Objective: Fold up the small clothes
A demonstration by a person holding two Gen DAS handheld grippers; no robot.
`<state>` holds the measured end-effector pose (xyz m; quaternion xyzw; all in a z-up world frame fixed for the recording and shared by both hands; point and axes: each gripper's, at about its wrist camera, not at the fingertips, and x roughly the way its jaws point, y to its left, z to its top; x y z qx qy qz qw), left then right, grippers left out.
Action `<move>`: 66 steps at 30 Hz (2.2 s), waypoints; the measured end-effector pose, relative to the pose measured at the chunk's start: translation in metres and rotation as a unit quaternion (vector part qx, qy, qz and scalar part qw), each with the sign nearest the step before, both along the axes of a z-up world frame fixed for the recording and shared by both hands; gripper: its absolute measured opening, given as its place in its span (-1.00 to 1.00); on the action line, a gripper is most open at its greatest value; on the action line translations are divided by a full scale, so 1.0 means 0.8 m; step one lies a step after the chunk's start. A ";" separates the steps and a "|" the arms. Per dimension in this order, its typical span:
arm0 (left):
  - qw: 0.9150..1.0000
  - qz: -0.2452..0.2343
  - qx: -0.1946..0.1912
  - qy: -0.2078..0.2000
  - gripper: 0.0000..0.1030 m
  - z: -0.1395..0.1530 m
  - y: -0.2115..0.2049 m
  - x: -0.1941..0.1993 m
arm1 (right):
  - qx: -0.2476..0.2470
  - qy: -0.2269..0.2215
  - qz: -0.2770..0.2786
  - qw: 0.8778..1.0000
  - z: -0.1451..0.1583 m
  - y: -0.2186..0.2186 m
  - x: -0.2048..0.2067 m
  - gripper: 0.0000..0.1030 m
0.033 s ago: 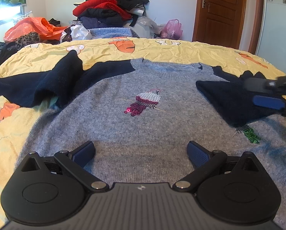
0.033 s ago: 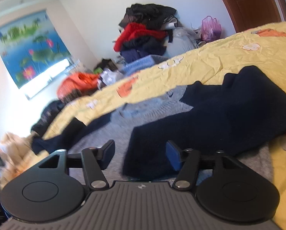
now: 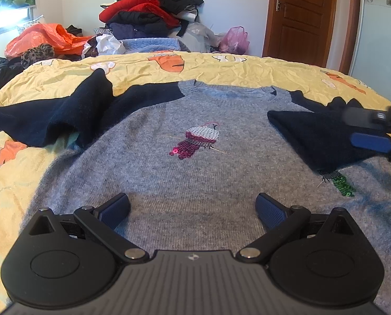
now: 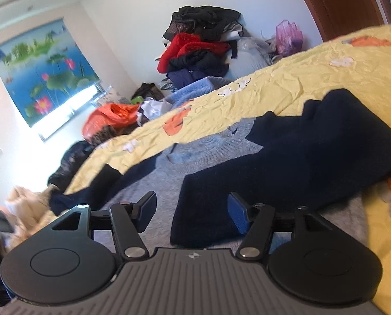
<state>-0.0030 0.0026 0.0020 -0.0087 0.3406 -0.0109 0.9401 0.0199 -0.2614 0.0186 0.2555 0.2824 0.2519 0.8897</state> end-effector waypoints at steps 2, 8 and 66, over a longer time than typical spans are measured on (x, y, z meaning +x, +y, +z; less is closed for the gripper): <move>1.000 0.000 -0.019 -0.005 1.00 0.002 0.003 -0.002 | 0.020 0.009 0.015 1.000 -0.010 -0.017 -0.012 0.26; 0.965 -0.011 -0.261 0.012 1.00 0.024 0.023 0.024 | 0.068 0.053 0.027 0.996 -0.045 -0.038 -0.017 0.37; 0.971 0.073 -0.227 0.031 -0.91 -0.004 0.122 0.063 | -0.143 -0.032 0.023 0.989 0.035 0.034 0.083 0.79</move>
